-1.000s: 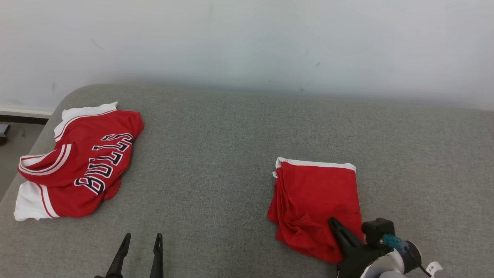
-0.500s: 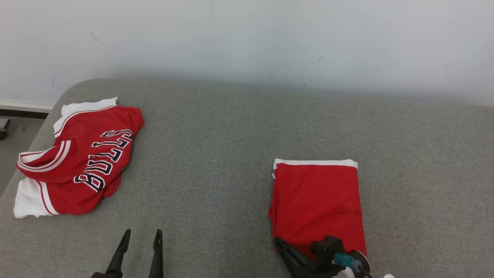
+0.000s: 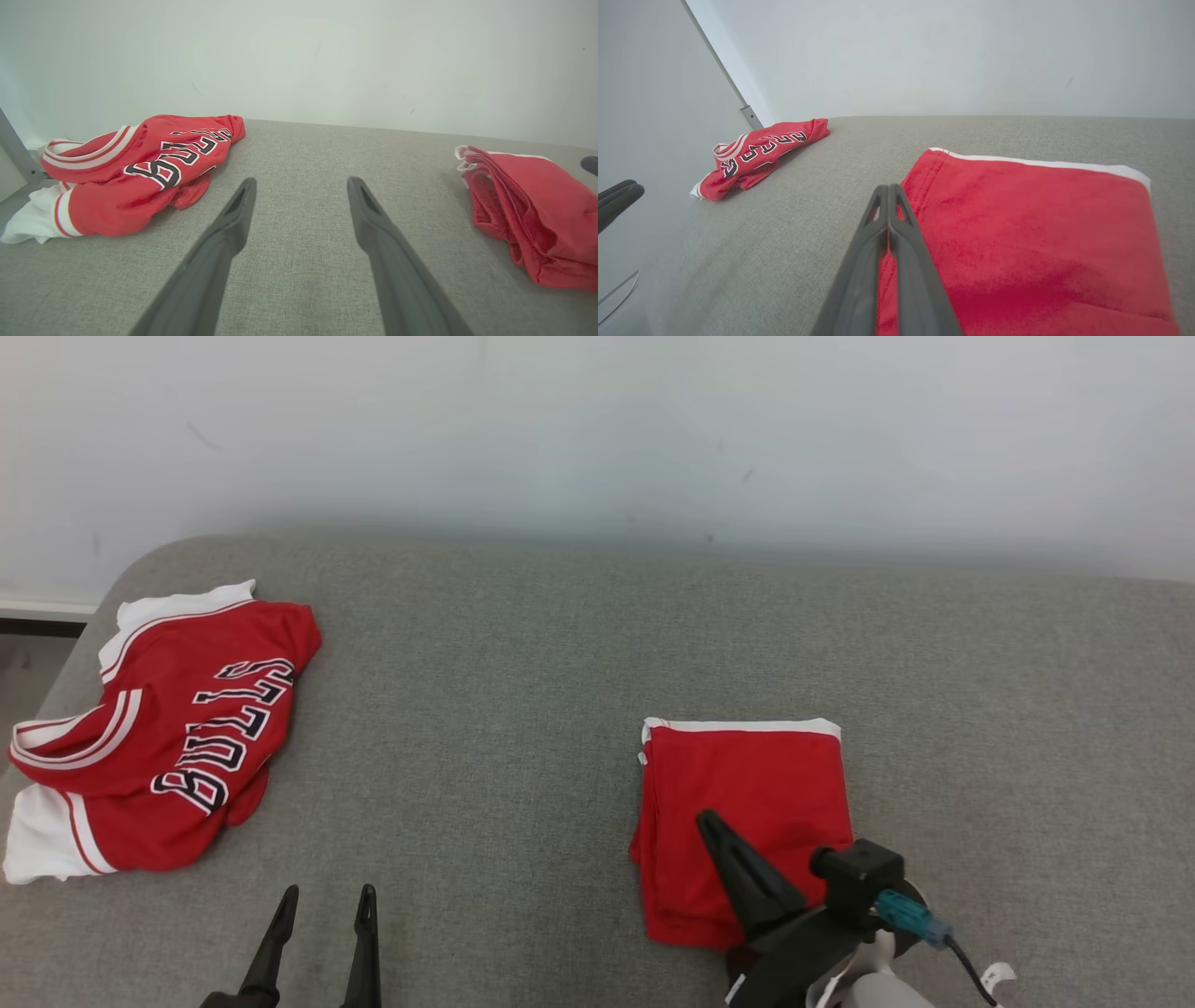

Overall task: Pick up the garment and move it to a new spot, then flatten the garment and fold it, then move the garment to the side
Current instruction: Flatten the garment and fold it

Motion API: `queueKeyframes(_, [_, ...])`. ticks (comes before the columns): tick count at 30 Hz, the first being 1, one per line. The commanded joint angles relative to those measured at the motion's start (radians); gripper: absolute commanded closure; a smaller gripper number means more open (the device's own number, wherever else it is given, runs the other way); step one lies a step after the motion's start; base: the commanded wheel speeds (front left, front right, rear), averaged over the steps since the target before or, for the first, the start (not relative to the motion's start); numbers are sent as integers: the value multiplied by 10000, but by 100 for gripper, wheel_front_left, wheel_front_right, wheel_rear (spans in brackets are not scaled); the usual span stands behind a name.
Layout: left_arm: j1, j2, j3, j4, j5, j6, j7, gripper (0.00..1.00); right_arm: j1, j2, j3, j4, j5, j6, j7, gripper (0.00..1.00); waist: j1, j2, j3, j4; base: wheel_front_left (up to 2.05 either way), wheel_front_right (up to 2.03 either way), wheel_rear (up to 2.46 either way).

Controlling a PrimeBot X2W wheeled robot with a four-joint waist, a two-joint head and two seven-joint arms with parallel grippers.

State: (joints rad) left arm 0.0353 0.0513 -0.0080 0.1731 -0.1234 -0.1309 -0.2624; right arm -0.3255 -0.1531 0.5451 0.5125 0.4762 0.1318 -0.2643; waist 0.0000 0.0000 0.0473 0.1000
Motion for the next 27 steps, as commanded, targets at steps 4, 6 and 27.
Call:
queueKeyframes(4, [40,-17,57,-84,14,15,-20,0,492,-97,-878,-759,-446,-24,-11,100,0,0,-103,-201,0,0,0])
queueKeyframes(6, [69,-17,68,-116,29,22,-20,0,692,-82,-1364,-1106,-656,-24,-11,100,0,0,-115,-287,0,0,0])
queueKeyframes(27, [235,-17,8,-432,323,139,-20,0,3057,786,-5316,-3554,-2762,-24,-12,0,0,0,-280,-1051,0,0,0])
